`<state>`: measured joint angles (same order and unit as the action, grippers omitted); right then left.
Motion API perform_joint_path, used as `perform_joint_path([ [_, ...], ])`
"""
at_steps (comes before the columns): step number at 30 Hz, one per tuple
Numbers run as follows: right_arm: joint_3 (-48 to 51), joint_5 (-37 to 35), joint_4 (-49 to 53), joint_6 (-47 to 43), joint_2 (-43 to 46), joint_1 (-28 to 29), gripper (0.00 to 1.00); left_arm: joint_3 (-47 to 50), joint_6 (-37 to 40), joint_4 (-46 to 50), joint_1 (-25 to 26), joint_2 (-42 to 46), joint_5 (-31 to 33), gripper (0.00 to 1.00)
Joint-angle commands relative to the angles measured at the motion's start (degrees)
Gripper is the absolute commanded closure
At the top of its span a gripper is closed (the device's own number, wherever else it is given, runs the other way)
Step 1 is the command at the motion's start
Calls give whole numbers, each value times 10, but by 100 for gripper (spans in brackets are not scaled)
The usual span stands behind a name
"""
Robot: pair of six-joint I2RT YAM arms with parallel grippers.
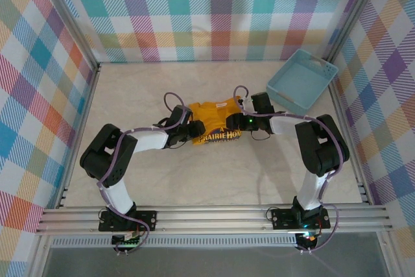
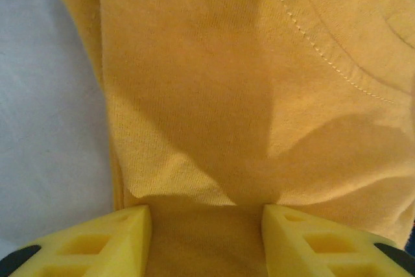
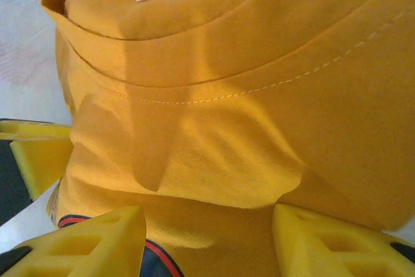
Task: Fold the inside-out t-shirt
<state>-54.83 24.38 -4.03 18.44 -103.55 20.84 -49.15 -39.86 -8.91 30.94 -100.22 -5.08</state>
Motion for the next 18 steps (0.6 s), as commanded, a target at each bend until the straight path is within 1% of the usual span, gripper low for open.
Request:
perform_joint_path([
  [1,13,-33,4,-4,39,-8,45,13,5,23,-5,50,27,52],
  [5,-5,-76,42,-47,83,-19,43,-23,50,100,-5,110,79,51],
  [7,-41,-80,68,-68,76,-22,43,-63,75,126,-7,107,80,50],
  [11,-115,-68,82,-70,17,-22,44,-151,82,138,-19,45,37,50],
  [14,-159,-57,77,-52,-34,-22,45,-206,73,138,-23,-17,26,50],
  [18,-200,-52,77,-40,-90,-21,46,-237,40,118,-46,-89,7,51],
])
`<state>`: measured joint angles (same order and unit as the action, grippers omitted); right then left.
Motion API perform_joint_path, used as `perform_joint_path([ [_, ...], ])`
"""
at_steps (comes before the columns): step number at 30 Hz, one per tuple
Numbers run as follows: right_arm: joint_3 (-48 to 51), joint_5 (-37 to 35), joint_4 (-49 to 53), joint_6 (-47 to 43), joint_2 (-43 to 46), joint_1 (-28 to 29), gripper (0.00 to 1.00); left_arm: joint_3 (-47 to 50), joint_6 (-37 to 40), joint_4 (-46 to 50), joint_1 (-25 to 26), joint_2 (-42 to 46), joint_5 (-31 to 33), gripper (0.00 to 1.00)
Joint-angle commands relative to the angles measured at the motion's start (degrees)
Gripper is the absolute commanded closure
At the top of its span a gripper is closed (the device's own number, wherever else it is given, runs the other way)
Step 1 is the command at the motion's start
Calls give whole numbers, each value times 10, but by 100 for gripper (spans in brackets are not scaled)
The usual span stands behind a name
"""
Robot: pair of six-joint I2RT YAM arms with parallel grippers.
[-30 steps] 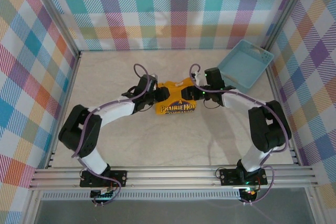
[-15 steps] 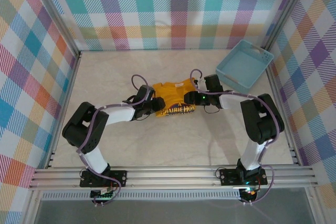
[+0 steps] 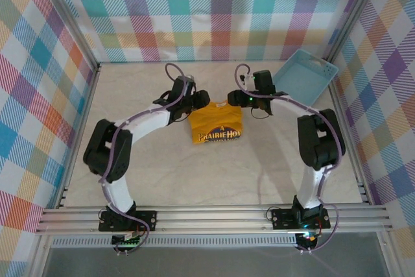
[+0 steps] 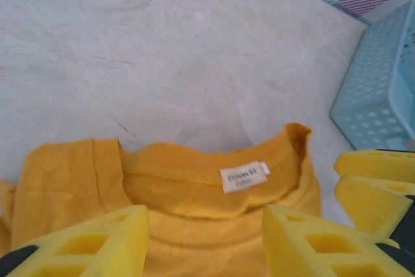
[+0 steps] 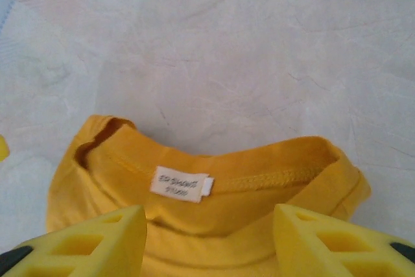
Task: Fold the inside-out t-shirt
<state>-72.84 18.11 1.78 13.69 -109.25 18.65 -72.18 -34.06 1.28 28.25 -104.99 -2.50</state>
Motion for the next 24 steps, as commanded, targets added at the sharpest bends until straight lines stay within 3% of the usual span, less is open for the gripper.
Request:
perform_joint_path([
  [1,-30,11,23,6,-46,0,46,-10,-21,13,-26,-56,-19,52],
  [9,-98,9,59,-24,-92,-33,47,-26,2,28,-76,-82,-23,52],
  [14,-90,-18,92,-68,-27,-40,46,-26,36,102,-75,-15,24,51],
  [18,-30,-18,96,-79,50,-40,45,-2,39,173,-44,51,80,50],
  [24,68,8,86,-68,116,-35,49,52,-9,175,53,102,108,49],
])
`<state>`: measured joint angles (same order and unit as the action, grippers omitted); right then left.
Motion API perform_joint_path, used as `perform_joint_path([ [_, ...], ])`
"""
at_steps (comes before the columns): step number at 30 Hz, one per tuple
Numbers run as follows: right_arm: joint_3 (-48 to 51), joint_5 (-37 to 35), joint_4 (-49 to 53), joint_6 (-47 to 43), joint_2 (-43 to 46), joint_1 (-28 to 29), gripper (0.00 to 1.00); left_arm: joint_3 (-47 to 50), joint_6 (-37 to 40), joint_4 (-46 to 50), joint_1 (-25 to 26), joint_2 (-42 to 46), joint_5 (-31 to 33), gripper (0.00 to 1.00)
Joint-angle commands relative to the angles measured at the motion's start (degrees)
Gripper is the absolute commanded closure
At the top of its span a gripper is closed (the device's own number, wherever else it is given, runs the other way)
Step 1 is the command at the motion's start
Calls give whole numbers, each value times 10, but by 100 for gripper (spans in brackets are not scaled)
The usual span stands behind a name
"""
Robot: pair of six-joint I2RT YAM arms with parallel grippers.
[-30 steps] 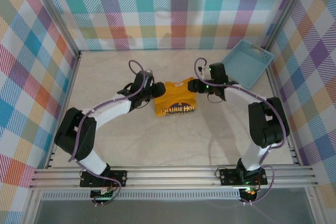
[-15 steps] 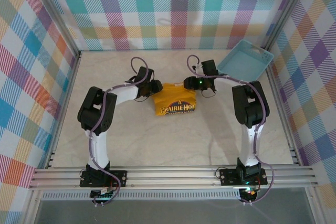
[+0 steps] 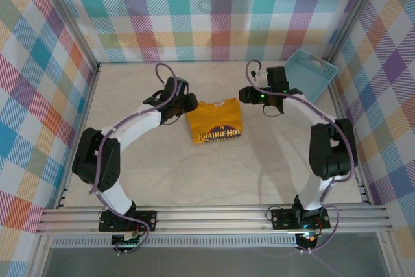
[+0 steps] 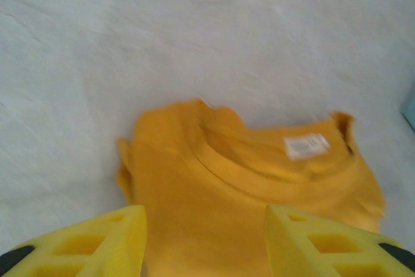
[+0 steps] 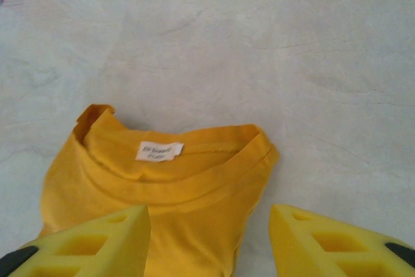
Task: Fold the inside-out t-shirt
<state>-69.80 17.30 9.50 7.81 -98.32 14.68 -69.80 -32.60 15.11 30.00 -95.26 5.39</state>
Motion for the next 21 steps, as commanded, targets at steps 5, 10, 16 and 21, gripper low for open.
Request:
perform_joint_path([
  [5,83,22,-7,2,20,14,52,25,-45,-9,89,-15,22,51],
  [10,107,24,-28,19,19,19,55,-2,-56,-40,99,-76,-27,52],
  [16,159,-12,-56,31,42,20,55,-33,-57,13,99,-143,17,48],
  [21,185,-29,-57,25,74,19,52,-31,-16,60,67,-165,82,47],
])
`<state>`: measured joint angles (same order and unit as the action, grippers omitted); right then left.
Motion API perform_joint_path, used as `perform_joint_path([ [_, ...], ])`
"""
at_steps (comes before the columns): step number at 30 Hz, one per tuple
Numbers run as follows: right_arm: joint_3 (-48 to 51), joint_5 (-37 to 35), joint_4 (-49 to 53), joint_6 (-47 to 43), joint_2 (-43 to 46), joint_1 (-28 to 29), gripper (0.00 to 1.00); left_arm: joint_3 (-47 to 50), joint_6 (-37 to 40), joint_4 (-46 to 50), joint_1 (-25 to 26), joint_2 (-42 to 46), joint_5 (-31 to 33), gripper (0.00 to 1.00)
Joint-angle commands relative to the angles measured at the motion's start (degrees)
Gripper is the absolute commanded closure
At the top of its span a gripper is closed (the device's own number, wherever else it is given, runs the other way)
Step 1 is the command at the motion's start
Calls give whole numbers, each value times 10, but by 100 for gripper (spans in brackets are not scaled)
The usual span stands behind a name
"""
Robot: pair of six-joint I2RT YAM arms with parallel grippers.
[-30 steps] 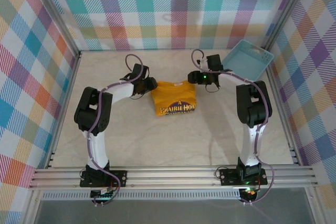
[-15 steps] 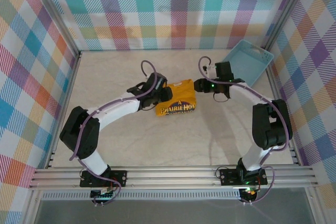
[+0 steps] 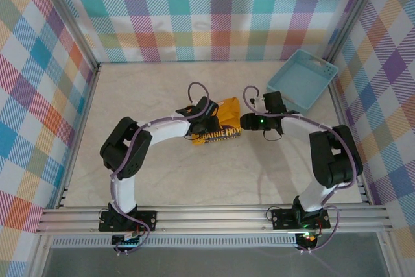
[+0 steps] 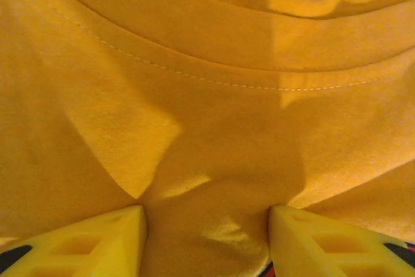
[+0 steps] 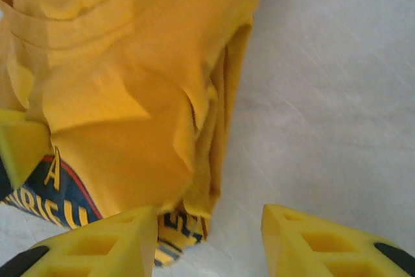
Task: Fold the inside-out t-shirt
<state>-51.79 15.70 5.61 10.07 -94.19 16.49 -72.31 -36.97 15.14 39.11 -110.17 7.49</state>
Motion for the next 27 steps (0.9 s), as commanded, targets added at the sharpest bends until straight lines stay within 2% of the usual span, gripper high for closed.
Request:
perform_joint_path([
  [1,9,-17,-18,1,39,1,51,-7,42,66,-35,-17,73,47],
  [6,25,-26,-14,-3,72,-2,50,-25,147,95,-106,-17,88,45],
  [10,34,-33,-6,-6,105,-5,49,-54,210,134,-185,-16,104,41],
  [13,38,-40,6,-9,131,-7,48,-97,225,172,-264,-22,83,39],
  [17,45,-57,25,-14,167,-11,46,-146,181,224,-336,-8,110,39],
  [19,51,-68,32,-16,182,-15,45,-150,163,226,-334,16,122,39],
  [21,59,-74,34,-17,196,-21,43,-150,166,211,-309,34,96,38],
  [24,68,-75,38,-16,211,-29,42,-149,180,187,-260,38,53,38],
  [27,78,-70,38,-12,223,-31,42,-154,200,178,-200,22,44,38],
])
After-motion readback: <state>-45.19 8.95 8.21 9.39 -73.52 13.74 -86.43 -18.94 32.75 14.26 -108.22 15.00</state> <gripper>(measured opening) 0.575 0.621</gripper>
